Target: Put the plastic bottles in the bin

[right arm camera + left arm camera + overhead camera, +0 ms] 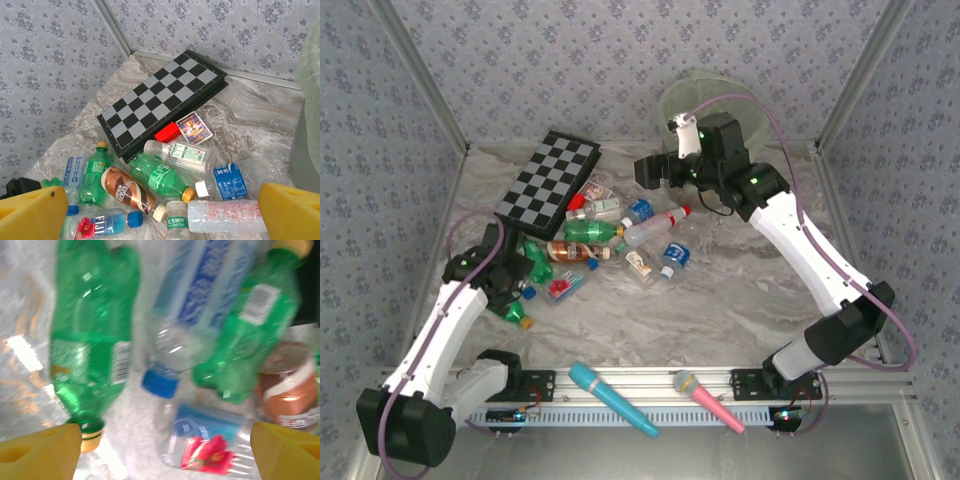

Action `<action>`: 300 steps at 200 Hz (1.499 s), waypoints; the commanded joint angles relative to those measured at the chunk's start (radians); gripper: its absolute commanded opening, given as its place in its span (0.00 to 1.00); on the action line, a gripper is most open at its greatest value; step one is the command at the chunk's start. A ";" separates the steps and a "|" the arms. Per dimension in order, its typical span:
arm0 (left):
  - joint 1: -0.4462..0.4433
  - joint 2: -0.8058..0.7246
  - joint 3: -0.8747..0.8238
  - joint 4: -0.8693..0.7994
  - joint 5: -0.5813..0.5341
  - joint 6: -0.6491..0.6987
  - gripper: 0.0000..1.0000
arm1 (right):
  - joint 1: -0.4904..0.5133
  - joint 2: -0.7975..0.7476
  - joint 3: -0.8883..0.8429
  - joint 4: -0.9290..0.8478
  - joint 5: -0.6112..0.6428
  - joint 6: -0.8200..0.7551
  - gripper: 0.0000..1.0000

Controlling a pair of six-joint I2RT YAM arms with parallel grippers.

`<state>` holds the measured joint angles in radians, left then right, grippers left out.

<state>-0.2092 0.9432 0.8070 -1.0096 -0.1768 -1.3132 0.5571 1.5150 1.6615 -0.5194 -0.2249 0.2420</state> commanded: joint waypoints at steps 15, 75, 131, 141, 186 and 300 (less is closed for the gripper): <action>-0.001 -0.007 -0.087 -0.123 0.075 -0.091 0.87 | 0.007 0.011 0.020 -0.011 -0.010 -0.012 1.00; -0.002 -0.009 -0.219 -0.032 0.095 -0.078 0.80 | 0.007 0.011 0.023 -0.021 -0.002 -0.015 1.00; -0.001 0.051 -0.280 0.113 0.080 -0.035 0.75 | 0.008 0.018 0.044 -0.035 0.001 -0.016 1.00; -0.001 0.068 -0.285 0.126 0.074 -0.028 0.74 | 0.009 0.019 0.050 -0.042 0.007 -0.016 1.00; -0.001 0.106 -0.305 0.165 0.053 -0.021 0.61 | 0.009 0.022 0.069 -0.063 0.016 -0.017 1.00; 0.013 -0.034 -0.101 -0.014 -0.142 0.072 0.40 | 0.014 0.032 0.090 -0.074 0.038 -0.011 1.00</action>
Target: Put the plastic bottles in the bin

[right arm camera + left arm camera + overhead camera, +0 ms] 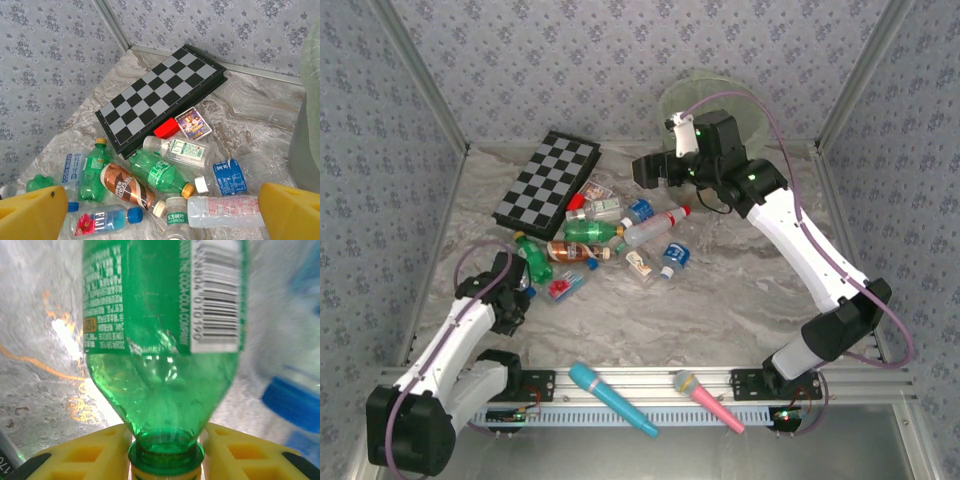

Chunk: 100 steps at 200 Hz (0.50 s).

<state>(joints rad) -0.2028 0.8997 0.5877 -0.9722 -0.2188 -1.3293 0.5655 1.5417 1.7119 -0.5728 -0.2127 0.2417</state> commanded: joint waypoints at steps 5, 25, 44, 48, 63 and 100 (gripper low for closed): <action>0.006 0.021 0.145 -0.054 -0.111 0.112 0.40 | 0.006 0.006 0.040 -0.021 0.028 -0.009 1.00; 0.005 0.068 0.251 -0.051 -0.144 0.210 0.40 | 0.002 0.002 0.043 -0.024 0.044 0.001 1.00; -0.015 0.114 0.351 -0.039 -0.193 0.298 0.39 | -0.005 -0.008 0.037 -0.024 0.074 0.011 1.00; -0.020 0.125 0.371 -0.036 -0.204 0.314 0.39 | -0.007 -0.012 0.036 -0.024 0.082 0.014 1.00; -0.041 0.169 0.445 -0.018 -0.236 0.376 0.39 | -0.015 -0.023 0.029 -0.049 0.104 0.022 1.00; -0.134 0.294 0.595 -0.012 -0.294 0.442 0.38 | -0.035 -0.049 0.013 -0.039 0.138 0.045 1.00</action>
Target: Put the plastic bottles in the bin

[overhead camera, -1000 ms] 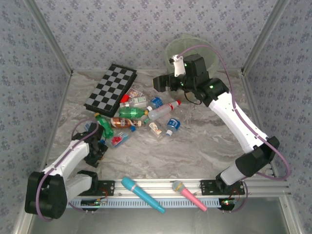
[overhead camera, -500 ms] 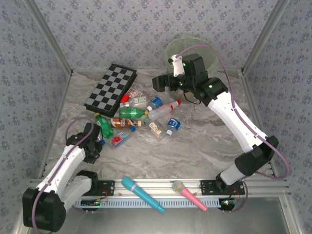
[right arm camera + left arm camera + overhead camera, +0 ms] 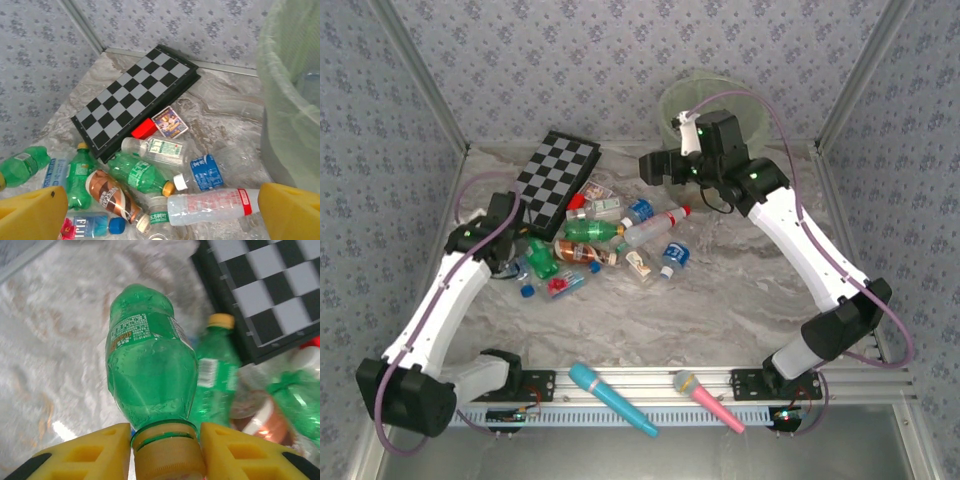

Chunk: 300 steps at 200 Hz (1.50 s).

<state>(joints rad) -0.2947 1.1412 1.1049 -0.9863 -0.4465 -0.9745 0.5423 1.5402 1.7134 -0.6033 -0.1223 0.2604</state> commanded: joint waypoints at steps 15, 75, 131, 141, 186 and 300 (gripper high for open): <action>-0.049 0.075 0.080 0.015 -0.047 0.076 0.38 | -0.012 -0.058 0.002 -0.002 0.054 0.025 1.00; -0.084 0.081 0.137 0.050 -0.029 0.078 0.35 | -0.013 -0.063 -0.003 -0.009 0.059 0.026 1.00; -0.159 0.120 0.312 0.094 0.002 0.133 0.35 | -0.015 -0.067 -0.008 -0.015 0.062 0.030 1.00; -0.170 0.135 0.348 0.117 0.028 0.144 0.35 | -0.016 -0.070 -0.012 -0.018 0.065 0.034 1.00; -0.217 0.233 0.518 0.256 0.133 0.179 0.34 | -0.044 -0.122 -0.061 -0.015 0.126 0.054 1.00; -0.296 0.579 1.007 0.412 0.301 0.210 0.30 | -0.167 -0.264 -0.145 -0.036 0.183 0.073 1.00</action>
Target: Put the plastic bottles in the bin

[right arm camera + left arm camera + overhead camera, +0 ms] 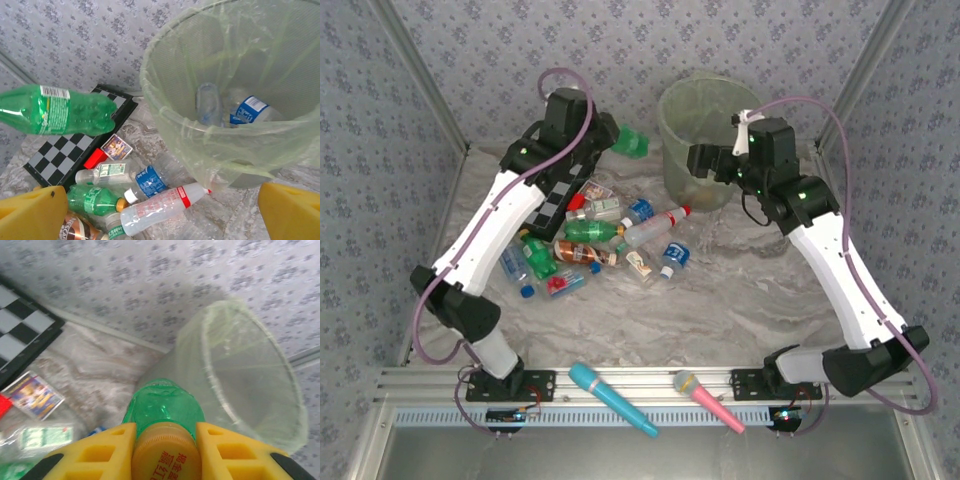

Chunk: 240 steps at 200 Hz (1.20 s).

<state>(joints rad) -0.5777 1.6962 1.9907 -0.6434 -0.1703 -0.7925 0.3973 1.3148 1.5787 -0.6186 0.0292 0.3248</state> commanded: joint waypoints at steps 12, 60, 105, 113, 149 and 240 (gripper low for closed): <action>-0.019 0.047 0.172 0.062 0.020 0.036 0.30 | -0.030 -0.050 -0.017 -0.021 0.034 0.010 1.00; -0.058 0.144 0.334 0.083 0.054 0.089 0.30 | -0.047 -0.081 -0.037 -0.024 0.046 0.013 1.00; -0.086 0.349 0.594 0.043 0.165 0.110 0.30 | -0.055 -0.097 -0.045 -0.031 0.053 0.018 1.00; -0.091 0.392 0.651 0.027 0.181 0.121 0.30 | -0.056 -0.101 -0.047 -0.033 0.054 0.019 1.00; -0.098 0.543 0.821 -0.010 0.267 0.131 0.29 | -0.060 -0.118 -0.054 -0.050 0.058 0.018 1.00; -0.117 0.597 0.813 -0.056 0.338 0.156 0.30 | -0.087 -0.131 -0.075 -0.033 0.043 0.038 1.00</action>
<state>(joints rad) -0.6819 2.2837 2.7682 -0.6853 0.1375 -0.6582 0.3161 1.1915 1.5047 -0.6632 0.0677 0.3443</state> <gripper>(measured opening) 0.308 0.996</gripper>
